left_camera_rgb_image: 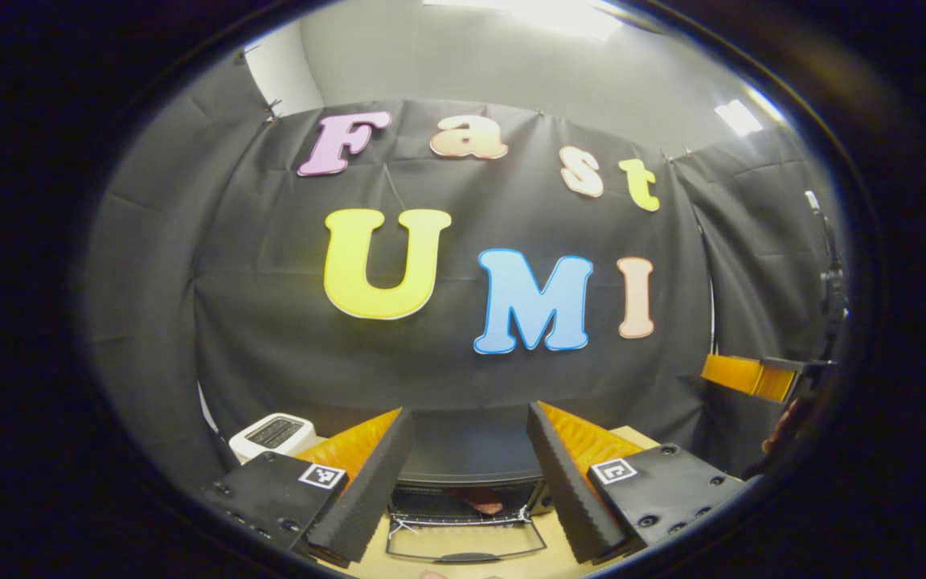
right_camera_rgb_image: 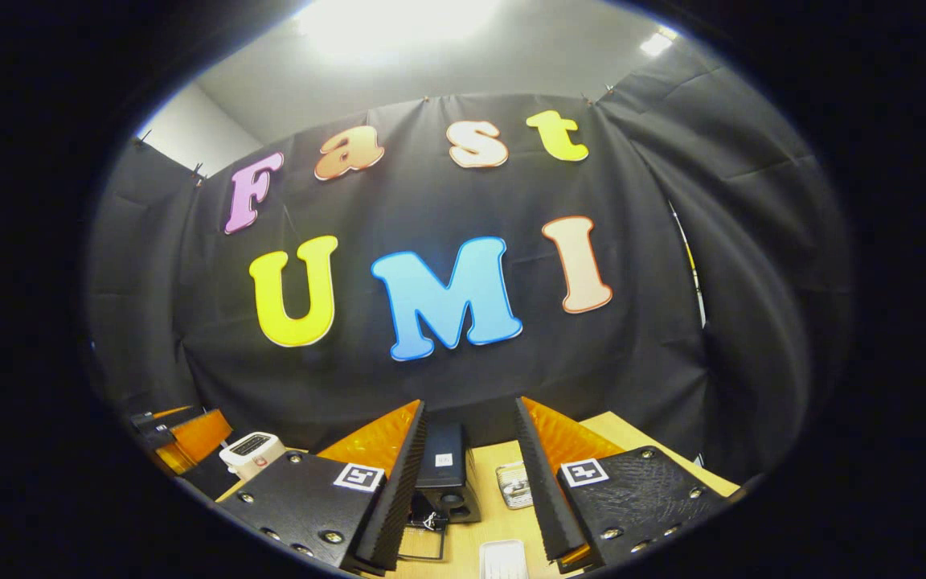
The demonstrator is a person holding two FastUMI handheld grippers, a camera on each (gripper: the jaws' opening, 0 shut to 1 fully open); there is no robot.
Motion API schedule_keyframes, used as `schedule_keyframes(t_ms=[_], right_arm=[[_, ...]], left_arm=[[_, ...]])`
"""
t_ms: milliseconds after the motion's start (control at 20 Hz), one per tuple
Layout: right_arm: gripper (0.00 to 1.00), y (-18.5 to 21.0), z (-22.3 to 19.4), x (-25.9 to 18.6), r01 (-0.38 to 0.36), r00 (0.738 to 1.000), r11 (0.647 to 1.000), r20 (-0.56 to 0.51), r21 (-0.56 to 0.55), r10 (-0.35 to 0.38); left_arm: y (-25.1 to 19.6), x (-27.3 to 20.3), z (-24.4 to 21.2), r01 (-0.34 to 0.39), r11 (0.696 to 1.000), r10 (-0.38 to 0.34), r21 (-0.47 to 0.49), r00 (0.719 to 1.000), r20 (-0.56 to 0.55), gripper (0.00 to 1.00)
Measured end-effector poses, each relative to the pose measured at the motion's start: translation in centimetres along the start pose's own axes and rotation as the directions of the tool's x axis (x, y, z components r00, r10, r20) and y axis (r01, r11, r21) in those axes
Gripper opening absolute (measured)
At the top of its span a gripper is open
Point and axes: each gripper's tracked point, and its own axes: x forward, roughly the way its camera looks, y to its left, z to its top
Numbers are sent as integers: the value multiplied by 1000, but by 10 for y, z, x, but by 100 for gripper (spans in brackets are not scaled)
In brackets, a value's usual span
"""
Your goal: Open the electric oven with the left hand, put the food in, and close the electric oven.
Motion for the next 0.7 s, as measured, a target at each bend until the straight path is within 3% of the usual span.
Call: schedule_keyframes(t_ms=[150, 200, 400, 450, 500, 600, 700], right_arm=[[58, -14, 22, -6, 6, 999, 999, 54, -39, -3], [65, -16, 25, -7, 4, 998, 999, 62, -52, -1], [68, -20, 23, -9, -10, 999, 998, 53, -70, 14], [74, -20, 22, -8, -14, 999, 998, 49, -68, 17], [77, -21, 20, -7, -15, 999, 998, 42, -66, 18], [77, -20, 19, -7, -31, 999, 998, 32, -62, 33], [100, -23, 12, -3, -34, 999, 997, 11, -72, 35]], left_arm=[[-15, -1, 12, 8, 1000, -7, -16, 1000, 21, 91], [-18, -2, 14, 9, 1000, -8, -16, 1000, 22, 93], [-22, 4, -9, 10, 1000, -10, -18, 999, -43, 99], [-23, 5, -23, 13, 1000, -15, -29, 997, -82, 99], [-23, 6, -36, 12, 999, -17, -40, 993, -120, 92], [-23, 8, -67, 13, 999, -23, -52, 980, -196, 95], [-24, 6, -100, 11, 998, -27, -57, 961, -275, 95]])
